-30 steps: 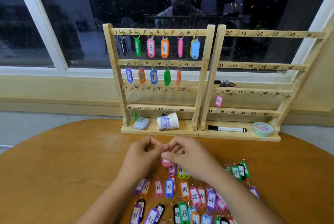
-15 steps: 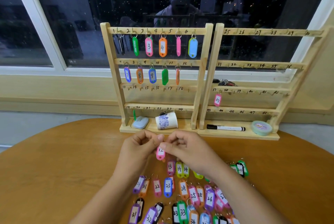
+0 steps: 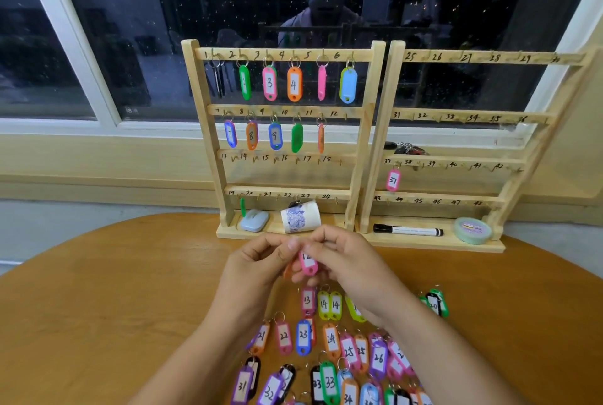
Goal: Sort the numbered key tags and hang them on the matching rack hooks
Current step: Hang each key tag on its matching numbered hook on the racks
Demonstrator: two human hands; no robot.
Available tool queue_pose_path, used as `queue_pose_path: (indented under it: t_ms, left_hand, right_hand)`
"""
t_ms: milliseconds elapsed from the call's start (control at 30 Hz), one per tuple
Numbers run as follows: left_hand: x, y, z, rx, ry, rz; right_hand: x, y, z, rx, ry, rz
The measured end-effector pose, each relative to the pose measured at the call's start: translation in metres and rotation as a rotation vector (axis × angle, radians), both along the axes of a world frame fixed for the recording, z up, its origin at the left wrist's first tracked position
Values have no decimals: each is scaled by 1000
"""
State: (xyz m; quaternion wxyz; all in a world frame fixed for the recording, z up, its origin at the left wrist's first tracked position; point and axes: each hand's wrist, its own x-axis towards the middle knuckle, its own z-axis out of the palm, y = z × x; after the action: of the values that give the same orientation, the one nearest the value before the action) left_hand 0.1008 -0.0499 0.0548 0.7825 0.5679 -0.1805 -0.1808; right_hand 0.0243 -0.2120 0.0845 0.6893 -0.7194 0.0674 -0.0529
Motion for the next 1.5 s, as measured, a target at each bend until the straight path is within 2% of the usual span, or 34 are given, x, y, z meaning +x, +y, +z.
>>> queue_pose_path:
  t_ms: [100, 433, 833, 967, 1100, 1300, 1500]
  left_hand:
    - [-2, -1, 1, -41, 57, -33]
    - [6, 5, 2, 17, -22, -31]
    - [1, 5, 5, 39, -12, -18]
    - [-4, 4, 6, 68, -50, -2]
    - [-9, 3, 12, 91, -73, 27]
    - [-10, 0, 22, 101, -84, 45]
    - [-8, -10, 40, 96, -173, 51]
  right_hand:
    - [3, -4, -2, 52, -15, -29]
    - [5, -8, -2, 37, -104, -16]
    - [2, -31, 20, 34, -209, -245]
    - [4, -43, 43, -48, -264, -328]
    - [14, -59, 73, -271, -350, -455]
    - [45, -81, 97, -487, -530, -706]
    - [71, -80, 102, -675, -572, -739]
